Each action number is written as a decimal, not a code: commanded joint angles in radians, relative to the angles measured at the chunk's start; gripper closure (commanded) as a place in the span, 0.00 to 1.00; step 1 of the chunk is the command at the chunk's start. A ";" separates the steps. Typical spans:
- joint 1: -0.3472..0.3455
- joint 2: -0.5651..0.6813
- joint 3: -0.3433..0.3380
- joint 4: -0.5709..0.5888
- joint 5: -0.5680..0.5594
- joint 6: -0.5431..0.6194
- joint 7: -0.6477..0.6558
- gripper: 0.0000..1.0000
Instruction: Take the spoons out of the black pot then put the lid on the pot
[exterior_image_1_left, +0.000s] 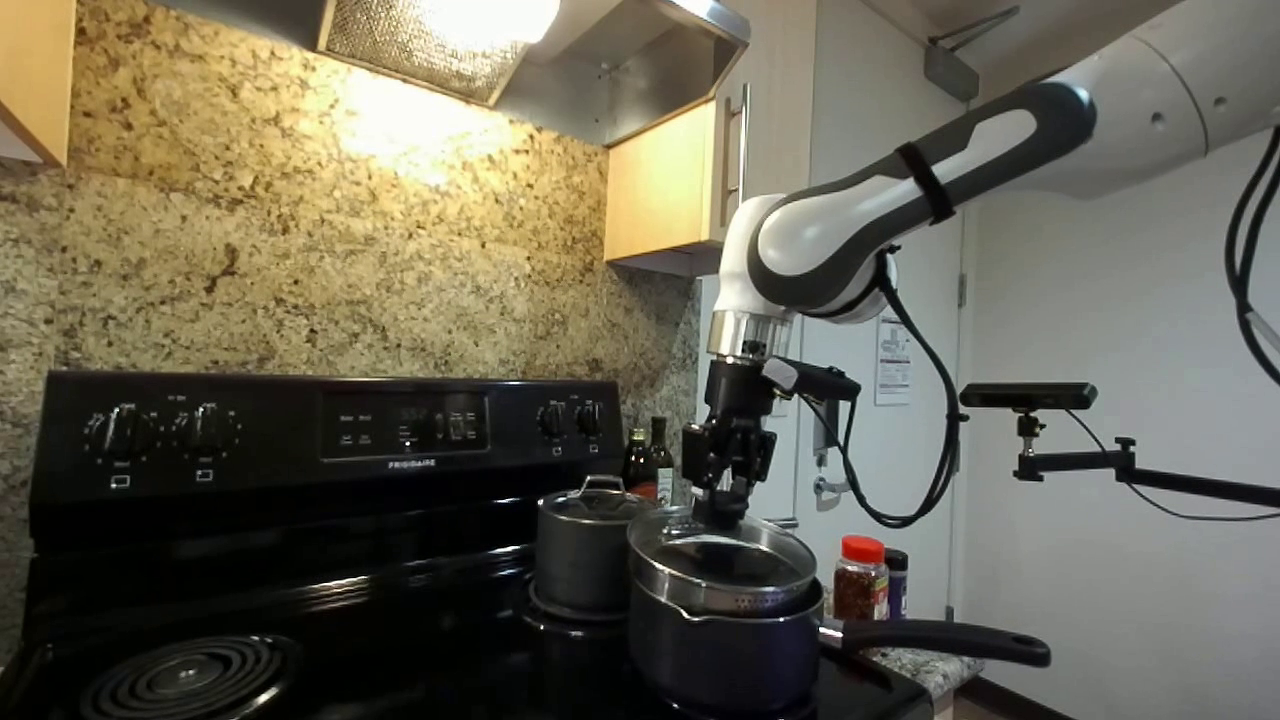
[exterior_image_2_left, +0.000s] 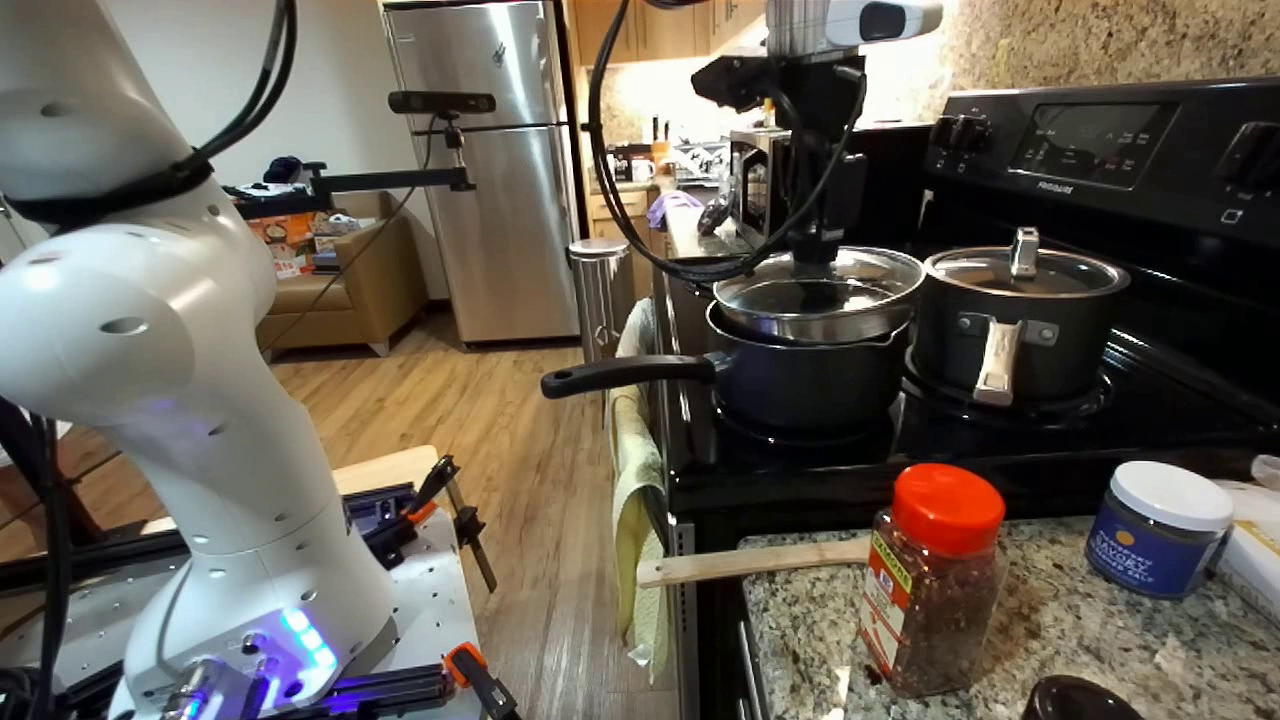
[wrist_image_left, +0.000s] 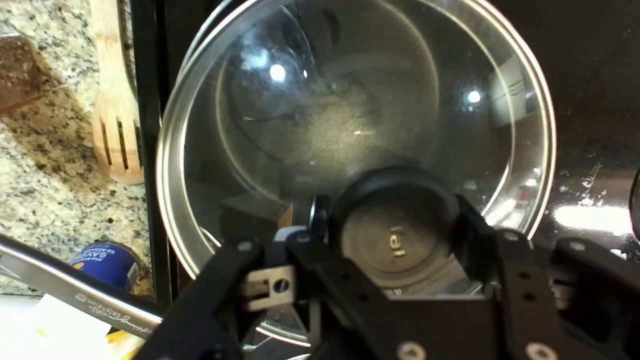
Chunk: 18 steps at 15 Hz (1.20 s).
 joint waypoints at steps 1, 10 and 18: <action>-0.005 -0.036 0.014 -0.026 -0.010 -0.001 0.030 0.66; -0.005 -0.051 0.018 -0.044 -0.011 -0.082 0.025 0.66; -0.003 -0.021 0.016 -0.011 -0.010 -0.136 -0.013 0.66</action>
